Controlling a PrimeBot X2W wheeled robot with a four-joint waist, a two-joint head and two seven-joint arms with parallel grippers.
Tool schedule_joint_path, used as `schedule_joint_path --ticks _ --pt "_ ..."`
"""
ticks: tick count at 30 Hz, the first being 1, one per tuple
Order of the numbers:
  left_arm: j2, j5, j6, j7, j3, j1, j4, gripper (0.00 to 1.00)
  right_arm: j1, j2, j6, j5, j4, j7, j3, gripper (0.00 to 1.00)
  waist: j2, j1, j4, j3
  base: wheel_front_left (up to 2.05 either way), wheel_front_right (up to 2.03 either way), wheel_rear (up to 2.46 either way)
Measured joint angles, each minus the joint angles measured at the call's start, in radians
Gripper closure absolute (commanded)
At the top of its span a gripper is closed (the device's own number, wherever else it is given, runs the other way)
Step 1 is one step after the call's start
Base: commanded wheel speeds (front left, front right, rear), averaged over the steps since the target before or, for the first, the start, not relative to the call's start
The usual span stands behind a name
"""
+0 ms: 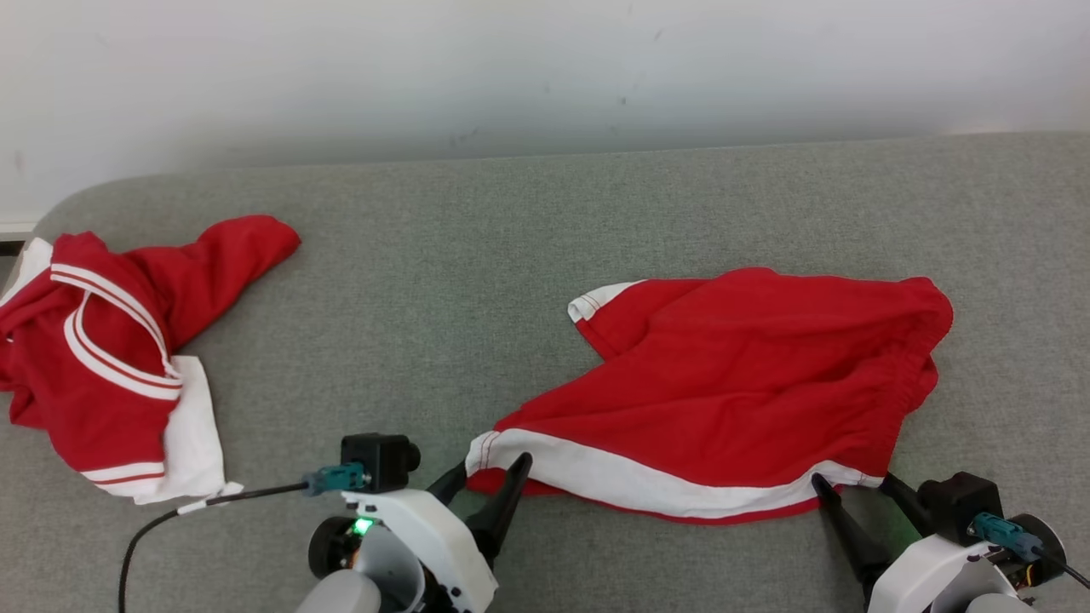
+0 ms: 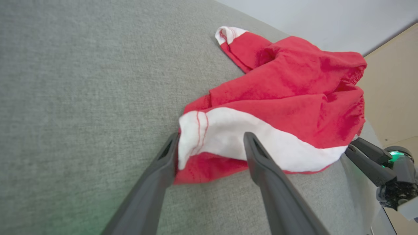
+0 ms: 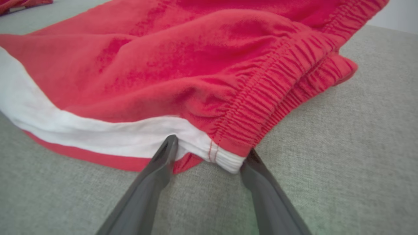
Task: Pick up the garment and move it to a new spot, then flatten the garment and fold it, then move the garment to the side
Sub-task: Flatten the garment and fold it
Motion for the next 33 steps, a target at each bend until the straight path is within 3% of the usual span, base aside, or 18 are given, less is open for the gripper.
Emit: schedule_joint_path --ticks 1,2,4,11,21,27,33 --pt "0.001 -0.001 -0.001 -0.008 -0.005 -0.002 -0.001 0.59 -0.002 0.000 0.000 0.004 0.002 0.000 0.007 0.53 0.0000 0.0000 -0.002 -0.001 0.00 0.00 0.00" --pt "0.000 -0.003 -0.001 -0.018 -0.008 -0.003 -0.002 1.00 -0.005 -0.001 0.000 0.008 0.004 -0.001 0.015 0.65 0.0000 0.0000 -0.003 -0.001 0.00 0.00 0.00" --pt "0.002 -0.009 -0.003 -0.023 -0.019 -0.006 -0.002 1.00 -0.009 -0.002 0.000 0.017 0.007 -0.002 0.032 1.00 0.0000 0.0000 -0.006 -0.004 0.00 0.00 0.00" --pt "0.023 -0.031 -0.005 -0.071 -0.031 0.002 -0.033 1.00 -0.009 -0.035 0.000 0.034 -0.033 -0.005 0.056 1.00 0.0000 0.0000 -0.013 -0.034 0.00 0.00 0.00" --pt "0.082 -0.014 -0.005 -0.115 -0.017 -0.005 -0.132 1.00 -0.002 -0.126 0.000 0.129 -0.249 0.014 0.007 1.00 0.0000 -0.0001 -0.019 -0.083 0.00 0.00 0.00" --pt "0.121 -0.022 -0.006 -0.058 -0.006 -0.178 -0.139 1.00 -0.171 -0.176 0.000 0.288 -0.356 0.165 0.036 1.00 0.0000 -0.0001 -0.018 -0.021 0.00 0.00 0.00" --pt "0.215 -0.081 -0.008 0.022 -0.058 -0.521 -0.102 1.00 -0.472 -0.211 0.000 0.400 -0.358 0.321 0.033 1.00 0.0000 0.0000 -0.013 0.107 0.00 0.00 0.00"
